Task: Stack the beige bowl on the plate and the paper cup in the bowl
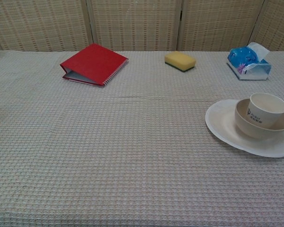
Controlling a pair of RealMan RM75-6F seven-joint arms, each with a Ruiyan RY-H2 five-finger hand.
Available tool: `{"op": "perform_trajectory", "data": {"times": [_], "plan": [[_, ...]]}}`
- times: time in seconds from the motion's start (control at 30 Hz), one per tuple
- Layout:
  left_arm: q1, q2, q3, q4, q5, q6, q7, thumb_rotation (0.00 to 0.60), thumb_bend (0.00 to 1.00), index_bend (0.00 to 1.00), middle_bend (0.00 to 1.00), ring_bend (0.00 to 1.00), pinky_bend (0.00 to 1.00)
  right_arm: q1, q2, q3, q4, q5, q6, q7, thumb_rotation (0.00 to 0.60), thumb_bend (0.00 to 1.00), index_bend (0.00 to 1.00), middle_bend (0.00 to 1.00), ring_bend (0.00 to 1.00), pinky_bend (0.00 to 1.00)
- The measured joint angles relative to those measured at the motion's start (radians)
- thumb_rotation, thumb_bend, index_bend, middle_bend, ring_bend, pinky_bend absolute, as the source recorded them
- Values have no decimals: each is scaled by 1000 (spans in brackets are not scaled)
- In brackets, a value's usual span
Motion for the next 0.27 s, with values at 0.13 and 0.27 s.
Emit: {"op": "perform_trajectory", "data": {"times": [0.13, 0.27], "plan": [[0, -1, -1, 2, -7, -4, -2, 600, 276, 0, 69, 4, 285, -10, -5, -8, -6, -4, 24, -39, 600, 99, 0, 0, 0, 0], [3, -1, 1, 4, -10, -7, 3, 600, 276, 0, 69, 4, 285, -3, -9, -18, -13, -10, 16, -42, 600, 99, 0, 0, 0, 0]]}}
